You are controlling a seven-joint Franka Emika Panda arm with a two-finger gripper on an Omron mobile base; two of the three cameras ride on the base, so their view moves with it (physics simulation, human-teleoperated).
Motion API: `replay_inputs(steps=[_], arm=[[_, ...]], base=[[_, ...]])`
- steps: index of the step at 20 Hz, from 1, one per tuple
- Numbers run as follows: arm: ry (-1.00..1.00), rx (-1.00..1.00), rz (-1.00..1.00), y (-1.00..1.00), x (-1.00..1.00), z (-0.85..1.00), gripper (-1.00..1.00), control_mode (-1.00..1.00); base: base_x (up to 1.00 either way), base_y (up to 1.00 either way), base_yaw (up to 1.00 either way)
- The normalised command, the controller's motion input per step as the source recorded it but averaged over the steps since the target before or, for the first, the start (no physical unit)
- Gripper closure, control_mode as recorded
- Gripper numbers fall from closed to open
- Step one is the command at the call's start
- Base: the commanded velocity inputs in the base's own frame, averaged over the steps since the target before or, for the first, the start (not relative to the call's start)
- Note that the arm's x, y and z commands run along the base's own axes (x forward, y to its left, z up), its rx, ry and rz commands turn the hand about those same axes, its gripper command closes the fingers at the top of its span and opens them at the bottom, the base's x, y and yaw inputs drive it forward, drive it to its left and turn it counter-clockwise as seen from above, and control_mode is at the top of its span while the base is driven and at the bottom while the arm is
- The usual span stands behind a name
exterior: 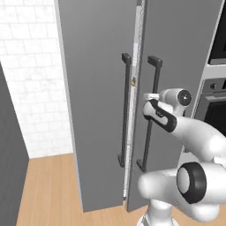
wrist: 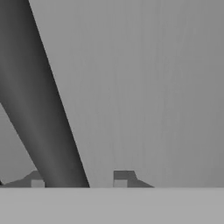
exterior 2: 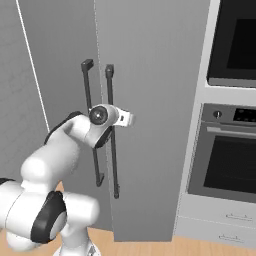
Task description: Take the strawberry from the fridge and place it on top of the pancake, located on the dining counter.
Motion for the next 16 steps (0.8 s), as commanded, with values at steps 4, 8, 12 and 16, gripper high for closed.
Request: replay_inputs(steps=[4,8,12,16], arm=[[0.02,0.09,-0.13,-1.00,-0.98,0.29,1.00,-1.00],[0.13,0.00,-0.12,-1.00,-0.74,0.56,1.00,-1.00],[0.22,0.00,-0.09,-1.00,-0.43,0.79,1.00,-1.00],[0.24,0.00,-0.03,-0.80,-0.17,0.39,-1.00,-1.00]], base=[[0.00,0.00,0.00],[0.00,0.00,0.00],[0.00,0.00,0.00],[0.00,0.00,0.00]])
